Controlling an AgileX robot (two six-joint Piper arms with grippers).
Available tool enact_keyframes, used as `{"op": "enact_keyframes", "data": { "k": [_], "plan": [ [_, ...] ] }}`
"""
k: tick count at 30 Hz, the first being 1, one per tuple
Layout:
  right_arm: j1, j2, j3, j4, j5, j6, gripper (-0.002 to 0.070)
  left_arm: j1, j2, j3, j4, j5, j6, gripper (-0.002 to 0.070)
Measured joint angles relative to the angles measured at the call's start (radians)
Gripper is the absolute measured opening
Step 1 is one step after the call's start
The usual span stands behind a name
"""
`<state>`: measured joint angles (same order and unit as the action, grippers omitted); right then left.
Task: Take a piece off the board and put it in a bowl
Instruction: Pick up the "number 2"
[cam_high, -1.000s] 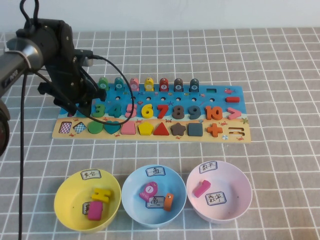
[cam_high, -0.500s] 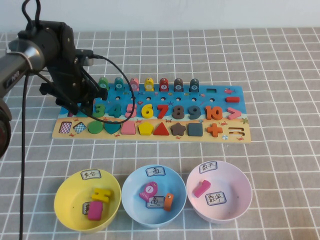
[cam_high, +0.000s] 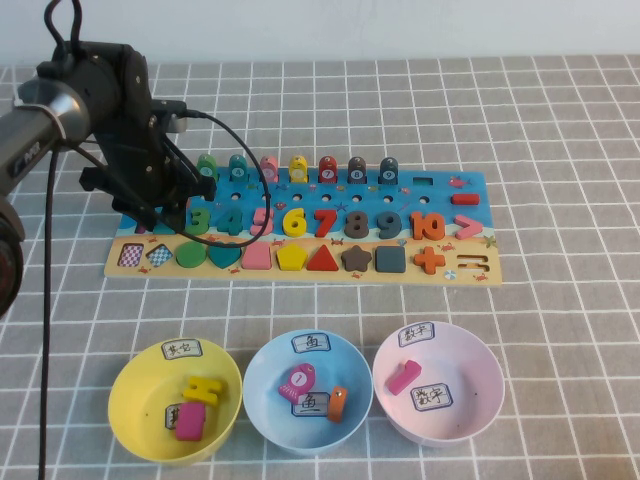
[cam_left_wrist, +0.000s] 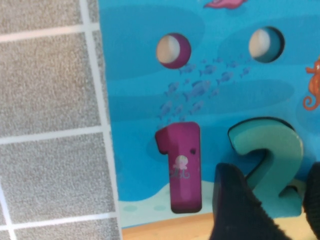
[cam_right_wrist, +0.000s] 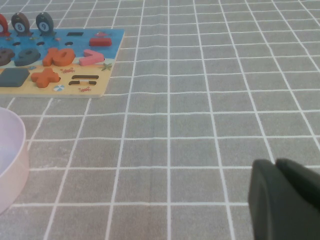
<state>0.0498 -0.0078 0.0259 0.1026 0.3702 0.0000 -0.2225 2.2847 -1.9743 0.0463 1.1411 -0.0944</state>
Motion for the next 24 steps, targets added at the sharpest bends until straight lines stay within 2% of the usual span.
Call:
{"op": "enact_keyframes", "data": {
  "k": [4,10,24],
  "plan": [
    [0.000,0.000,0.000,0.000,0.000,0.000,-0.0017,0.000,0.000,0.000,0.000,0.004,0.000,0.0271],
    [0.000,0.000,0.000,0.000,0.000,0.000,-0.0017,0.000,0.002,-0.005,-0.002,0.014,-0.004,0.0211],
    [0.000,0.000,0.000,0.000,0.000,0.000,-0.0017,0.000,0.020,-0.067,-0.002,0.066,-0.004,0.0210]
  ]
}}
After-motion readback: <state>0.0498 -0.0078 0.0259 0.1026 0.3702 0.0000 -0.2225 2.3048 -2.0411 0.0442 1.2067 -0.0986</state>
